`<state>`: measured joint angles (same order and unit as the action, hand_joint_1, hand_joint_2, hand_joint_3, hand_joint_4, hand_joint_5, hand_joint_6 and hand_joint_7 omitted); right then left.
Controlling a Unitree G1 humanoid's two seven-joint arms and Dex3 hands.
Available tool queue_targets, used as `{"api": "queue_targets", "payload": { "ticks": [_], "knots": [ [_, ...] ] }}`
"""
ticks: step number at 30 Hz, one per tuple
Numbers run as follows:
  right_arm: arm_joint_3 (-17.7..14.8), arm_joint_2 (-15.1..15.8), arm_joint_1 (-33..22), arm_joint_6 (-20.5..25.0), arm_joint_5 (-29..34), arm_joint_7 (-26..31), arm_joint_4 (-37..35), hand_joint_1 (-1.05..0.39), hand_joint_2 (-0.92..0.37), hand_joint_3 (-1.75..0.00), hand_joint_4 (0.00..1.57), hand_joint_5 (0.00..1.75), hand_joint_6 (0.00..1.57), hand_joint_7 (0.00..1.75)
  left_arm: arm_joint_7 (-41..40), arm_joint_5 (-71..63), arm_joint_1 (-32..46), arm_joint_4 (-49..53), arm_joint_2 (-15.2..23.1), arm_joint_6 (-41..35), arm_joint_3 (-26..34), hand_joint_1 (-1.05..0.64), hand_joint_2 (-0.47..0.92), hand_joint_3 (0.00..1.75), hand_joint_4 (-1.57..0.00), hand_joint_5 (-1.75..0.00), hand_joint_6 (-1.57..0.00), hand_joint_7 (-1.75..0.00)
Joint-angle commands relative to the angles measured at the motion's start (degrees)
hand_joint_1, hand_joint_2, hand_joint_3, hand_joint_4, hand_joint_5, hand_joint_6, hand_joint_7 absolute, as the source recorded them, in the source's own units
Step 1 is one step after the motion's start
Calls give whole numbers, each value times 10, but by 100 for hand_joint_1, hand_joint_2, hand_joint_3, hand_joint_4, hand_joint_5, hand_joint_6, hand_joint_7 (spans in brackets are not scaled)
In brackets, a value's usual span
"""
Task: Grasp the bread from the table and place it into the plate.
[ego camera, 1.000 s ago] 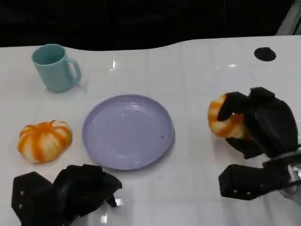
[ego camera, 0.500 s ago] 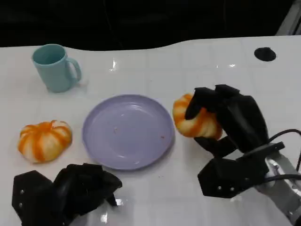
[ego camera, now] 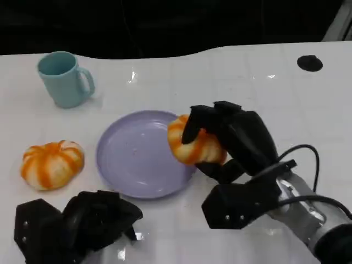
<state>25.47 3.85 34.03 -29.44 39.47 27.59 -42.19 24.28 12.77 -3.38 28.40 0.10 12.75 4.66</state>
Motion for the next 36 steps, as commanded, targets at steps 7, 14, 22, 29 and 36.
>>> {"api": "queue_targets", "payload": {
  "ticks": [7, 14, 22, 29, 36],
  "knots": [
    [17, -49, 65, -38, 0, 30, -116, -9, -24, -143, 97, 175, 82, 154, -5, -1, 20, -11, 3, -12, -2, -105, 66, 19, -91, -150, -153, -38],
    [26, -88, 98, -28, -5, 28, -173, -8, -30, -135, 90, 170, 86, 127, -6, 0, 33, -30, -2, -17, -5, -105, 66, 20, -90, -150, -153, -38],
    [34, -104, 130, -15, -11, -46, -212, -27, -65, -60, 40, 66, 58, 24, -10, -9, 36, -34, -4, -12, -11, -105, 66, 21, -89, -150, -153, -38],
    [53, -94, 129, 14, -6, -123, -189, -63, -92, -23, 1, 33, 20, 0, -16, -6, 37, -43, -6, -27, -12, -105, 64, 20, -88, -149, -153, -37],
    [48, -70, 102, 33, -23, -205, -119, -78, -92, -31, 0, 15, 11, 0, -22, -7, 33, -40, -5, -27, -13, -105, 64, 21, -88, -149, -154, -37]
  ]
}}
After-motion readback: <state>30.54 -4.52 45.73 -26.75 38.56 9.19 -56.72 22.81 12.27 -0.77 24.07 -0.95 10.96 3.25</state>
